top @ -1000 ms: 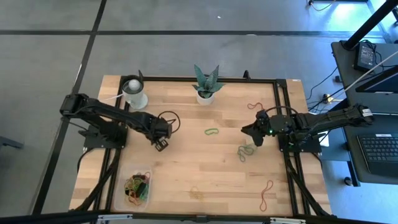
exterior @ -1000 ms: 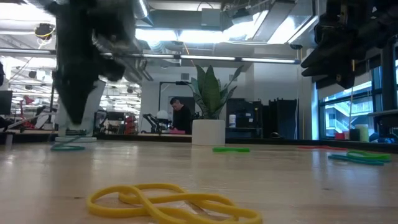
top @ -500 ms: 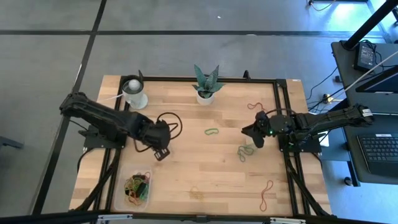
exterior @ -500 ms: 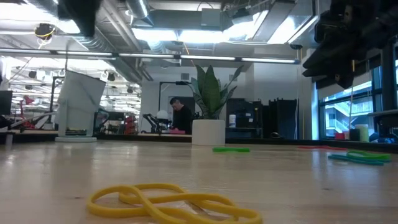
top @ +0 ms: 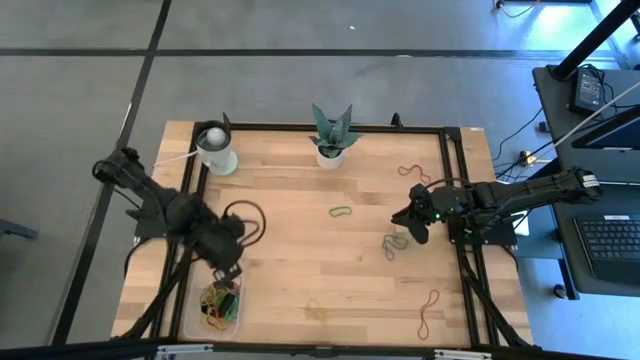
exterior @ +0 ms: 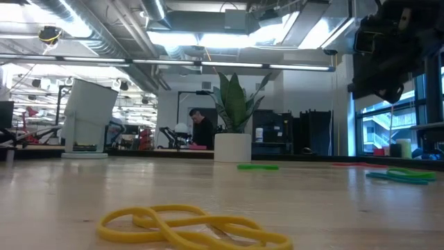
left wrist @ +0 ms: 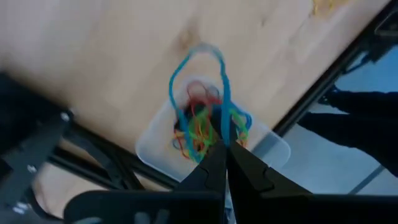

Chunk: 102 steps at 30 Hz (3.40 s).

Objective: Pick and place rubber bands into bin
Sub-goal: Put the blue rubber band into the transparent bin, then put the red rubber band into the transparent bin

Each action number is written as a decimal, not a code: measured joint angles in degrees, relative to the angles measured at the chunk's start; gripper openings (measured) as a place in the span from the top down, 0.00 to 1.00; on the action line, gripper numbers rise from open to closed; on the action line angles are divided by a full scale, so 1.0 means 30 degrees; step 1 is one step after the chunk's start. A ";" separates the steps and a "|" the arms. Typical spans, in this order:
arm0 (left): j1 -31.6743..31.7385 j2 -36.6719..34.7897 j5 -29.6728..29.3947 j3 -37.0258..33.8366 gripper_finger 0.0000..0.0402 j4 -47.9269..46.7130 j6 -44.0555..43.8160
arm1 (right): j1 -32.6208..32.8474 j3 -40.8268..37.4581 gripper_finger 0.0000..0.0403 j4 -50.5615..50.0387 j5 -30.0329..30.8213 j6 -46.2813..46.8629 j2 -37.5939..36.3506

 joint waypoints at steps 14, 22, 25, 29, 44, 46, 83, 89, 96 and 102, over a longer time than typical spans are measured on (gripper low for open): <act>-0.5374 0.1976 -0.0067 -0.3545 1.00 0.5563 -0.7432 | 0.0007 0.0000 0.76 0.0015 -0.0095 0.0425 0.0000; -0.6334 0.3120 0.0400 -0.7562 1.00 1.0016 -1.0410 | 0.0002 0.0000 0.76 0.0110 -0.0095 0.0737 0.0000; -0.6372 0.3493 0.0363 -0.8700 0.99 1.1086 -1.1372 | 0.0005 0.0000 0.76 0.0110 -0.0110 0.0942 0.0000; -0.6359 0.4028 0.0342 -0.9617 0.97 1.1192 -1.2863 | 0.0049 0.0000 0.76 0.0110 -0.0143 0.1000 0.0000; -0.6350 0.4606 0.0219 -0.9770 0.61 1.1263 -1.3971 | 0.0699 0.0000 0.76 0.0110 -0.0103 0.1467 0.0007; -0.6350 0.4604 0.0219 -0.9770 0.59 1.1390 -1.3961 | 0.0699 0.0000 0.76 0.0110 -0.0103 0.1459 0.0007; 0.0636 -0.3040 -0.9594 -0.8211 0.77 0.9987 -0.0994 | 0.0690 -0.0007 0.76 0.0110 0.1915 0.1445 0.0007; 0.6660 -0.3068 -0.7830 -0.8211 0.98 1.3800 1.0739 | 0.0685 -0.0007 0.76 0.0124 0.3300 0.1445 0.0007; 1.2738 -0.2764 -0.4345 -0.8196 1.00 1.7321 2.0452 | 0.0200 -0.0022 0.77 0.1076 0.5117 0.1427 0.0015; 1.6454 -0.0468 0.0472 -0.8211 1.00 1.7688 2.4552 | -0.2989 0.0612 0.83 0.1563 0.5631 0.0391 0.0732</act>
